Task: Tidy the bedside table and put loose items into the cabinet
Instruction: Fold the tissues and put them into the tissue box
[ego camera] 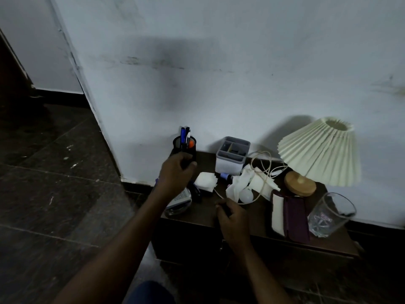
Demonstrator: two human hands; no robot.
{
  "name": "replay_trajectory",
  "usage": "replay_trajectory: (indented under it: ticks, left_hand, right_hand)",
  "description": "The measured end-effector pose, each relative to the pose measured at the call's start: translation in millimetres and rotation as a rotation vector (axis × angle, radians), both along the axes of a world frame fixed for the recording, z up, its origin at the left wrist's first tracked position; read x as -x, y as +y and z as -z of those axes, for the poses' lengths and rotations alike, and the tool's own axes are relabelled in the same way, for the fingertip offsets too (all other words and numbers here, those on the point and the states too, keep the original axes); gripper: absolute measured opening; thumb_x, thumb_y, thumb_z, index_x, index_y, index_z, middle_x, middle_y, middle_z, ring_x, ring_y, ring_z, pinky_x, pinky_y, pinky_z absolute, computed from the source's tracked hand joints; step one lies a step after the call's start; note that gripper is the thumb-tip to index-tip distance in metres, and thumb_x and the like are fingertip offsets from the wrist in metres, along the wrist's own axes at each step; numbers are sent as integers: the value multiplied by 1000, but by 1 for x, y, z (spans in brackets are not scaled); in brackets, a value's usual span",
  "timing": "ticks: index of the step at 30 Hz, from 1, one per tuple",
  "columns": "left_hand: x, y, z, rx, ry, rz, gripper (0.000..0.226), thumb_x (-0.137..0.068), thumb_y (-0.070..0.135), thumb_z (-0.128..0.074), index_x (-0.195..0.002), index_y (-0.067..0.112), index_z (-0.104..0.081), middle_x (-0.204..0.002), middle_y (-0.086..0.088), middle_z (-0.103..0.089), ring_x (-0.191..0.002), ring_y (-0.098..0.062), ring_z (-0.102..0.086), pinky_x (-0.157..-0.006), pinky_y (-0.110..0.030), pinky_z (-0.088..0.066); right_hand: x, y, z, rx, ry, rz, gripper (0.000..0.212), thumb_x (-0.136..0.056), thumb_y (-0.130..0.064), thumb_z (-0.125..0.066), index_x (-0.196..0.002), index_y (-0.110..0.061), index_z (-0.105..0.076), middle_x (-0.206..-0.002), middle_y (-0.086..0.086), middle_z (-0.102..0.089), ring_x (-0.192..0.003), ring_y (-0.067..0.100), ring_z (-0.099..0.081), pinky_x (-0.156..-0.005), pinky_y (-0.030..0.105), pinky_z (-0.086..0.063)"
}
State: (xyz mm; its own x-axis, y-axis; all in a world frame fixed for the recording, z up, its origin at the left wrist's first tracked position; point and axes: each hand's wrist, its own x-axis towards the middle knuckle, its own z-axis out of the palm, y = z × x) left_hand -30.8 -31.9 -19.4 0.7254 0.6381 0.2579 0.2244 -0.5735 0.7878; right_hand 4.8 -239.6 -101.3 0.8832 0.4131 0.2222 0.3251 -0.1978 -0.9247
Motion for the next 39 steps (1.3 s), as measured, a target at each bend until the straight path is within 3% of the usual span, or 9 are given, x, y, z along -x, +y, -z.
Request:
replay_trajectory:
  ticks: [3, 8, 15, 20, 24, 27, 32, 36, 39]
  left_hand:
    - [-40, -31, -1, -185, 87, 197, 44, -93, 26, -73, -135, 13, -64, -128, -7, -66, -118, -22, -62, -93, -24, -43]
    - [-105, -57, -3, -264, 288, 267, 64, -95, 13, -63, -155, 20, -43, -154, -24, -36, -132, -44, -48, -112, -48, -43]
    - [-122, -53, -3, -271, 229, 225, 15, -93, -6, -68, -105, -15, -68, -106, -30, -72, -96, -37, -71, -86, -31, -58]
    - [-85, -62, -47, -76, -45, 113, 13, -94, -3, -69, -104, 5, -70, -90, 7, -67, -71, 22, -60, -65, 4, -43]
    - [-27, -78, -82, -158, -179, 16, 20, -87, 16, -82, -106, 16, -76, -121, -4, -72, -105, -9, -67, -97, -15, -51]
    - [25, -107, -71, -132, -140, 37, 38, -87, 19, -82, -122, 29, -73, -147, 8, -53, -98, 6, -57, -94, -26, -55]
    - [95, -170, -18, -72, -81, 57, 36, -92, 24, -76, -126, 34, -67, -156, 17, -44, -115, 1, -60, -93, -28, -57]
    - [125, -181, 12, -36, -50, 74, 48, -86, 61, -66, -129, 50, -47, -132, 33, -52, -118, 13, -45, -89, -17, -44]
    - [125, -162, 30, -165, 13, 82, 69, -79, 72, -61, -140, 45, -42, -157, 20, -35, -145, -3, -25, -116, -34, -33]
  right_hand:
    - [9, -4, -6, -167, 44, 81, 19, -95, -13, -62, -88, -25, -74, -73, -2, -69, -66, 18, -65, -59, 34, -51]
    - [27, -26, -8, -226, 48, 160, 26, -99, -6, -64, -96, -29, -76, -85, -8, -73, -82, 12, -71, -73, 25, -56]
    - [43, -56, -7, -237, 172, 145, 35, -99, -3, -65, -91, -35, -78, -78, -1, -73, -70, 9, -68, -66, 24, -55]
    - [32, -56, -18, -276, 197, 228, 23, -98, -6, -66, -98, -27, -76, -83, -1, -72, -75, 20, -66, -70, 38, -52]
    - [17, -45, -55, -493, 321, 229, 23, -99, -11, -66, -113, -29, -71, -119, 10, -69, -93, 31, -71, -68, 32, -59]
    - [13, -35, -84, -581, 510, 85, 30, -101, -30, -63, -131, -32, -62, -134, 3, -64, -116, 27, -68, -83, 45, -63]
    - [21, -39, -92, -265, 515, -92, 32, -102, -43, -58, -125, -23, -66, -116, 5, -76, -110, 27, -72, -100, 57, -56]
    - [16, -55, -81, 21, 550, 14, 30, -102, -33, -53, -96, -14, -74, -98, 10, -76, -98, 30, -72, -97, 56, -56]
    - [9, -60, -76, 173, 505, 25, 38, -94, -49, -50, -85, -24, -77, -87, -1, -77, -91, 21, -73, -88, 46, -58]
